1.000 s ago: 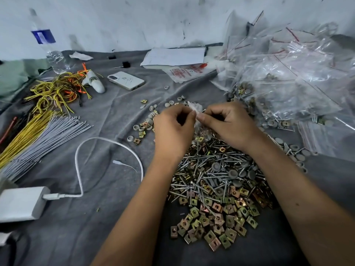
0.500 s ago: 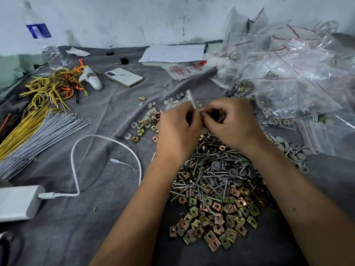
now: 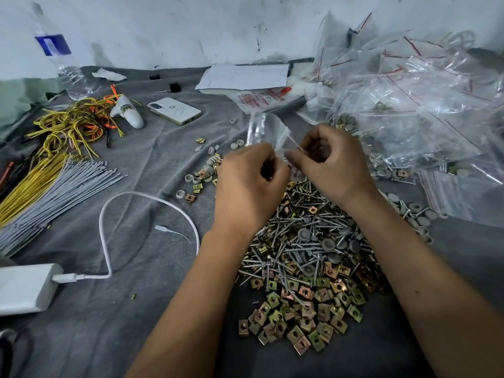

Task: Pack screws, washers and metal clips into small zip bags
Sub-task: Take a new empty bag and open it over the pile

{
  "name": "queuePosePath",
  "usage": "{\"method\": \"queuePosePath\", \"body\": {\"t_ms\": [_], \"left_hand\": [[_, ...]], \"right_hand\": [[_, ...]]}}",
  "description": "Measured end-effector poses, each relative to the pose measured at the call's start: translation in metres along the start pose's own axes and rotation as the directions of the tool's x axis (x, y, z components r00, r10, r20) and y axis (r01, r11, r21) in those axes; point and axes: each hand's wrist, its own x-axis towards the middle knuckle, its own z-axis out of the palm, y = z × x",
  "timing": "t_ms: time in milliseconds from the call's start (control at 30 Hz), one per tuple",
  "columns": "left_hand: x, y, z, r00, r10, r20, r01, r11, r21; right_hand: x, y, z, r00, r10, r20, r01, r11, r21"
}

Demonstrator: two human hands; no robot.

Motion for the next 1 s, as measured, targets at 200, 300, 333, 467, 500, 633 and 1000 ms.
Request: {"method": "queuePosePath", "body": {"t_ms": [200,300,333,467,500,633,1000], "left_hand": [[-0.003,-0.001,0.005,0.989,-0.145,0.007,0.145,0.989,0.005],[0.0,-0.006,-0.001,0.986,-0.148,-0.075,0.147,0.989,-0.013],[0.0,-0.004,-0.003,0.987,-0.127,-0.104,0.127,0.992,-0.003],[0.002,0.002,-0.006,0.974,-0.032,-0.225,0.051,0.996,0.078],[0.003,0.0,-0.009,0.961,-0.048,-0.274,0.072,0.994,0.08],[0.008,-0.012,-0.033,0.839,-0.073,-0.539,0.184,0.971,0.155],[0.001,-0.009,-0.011,0.978,-0.208,-0.018,0.194,0.872,0.449]], "right_hand": [[-0.004,-0.005,0.004,0.992,-0.117,0.052,0.113,0.99,0.08],[0.001,0.001,-0.001,0.997,-0.045,-0.06,0.05,0.996,0.08],[0.003,0.004,-0.003,0.994,0.022,-0.106,-0.012,0.995,0.097],[0.005,0.01,-0.007,0.995,0.092,0.036,-0.098,0.971,0.218],[0.005,0.01,-0.01,0.988,0.056,0.145,-0.091,0.965,0.248],[0.006,0.016,-0.021,0.912,-0.013,0.41,0.079,0.986,-0.146],[0.008,0.02,-0.023,0.838,0.088,0.538,0.133,0.924,-0.359]]}}
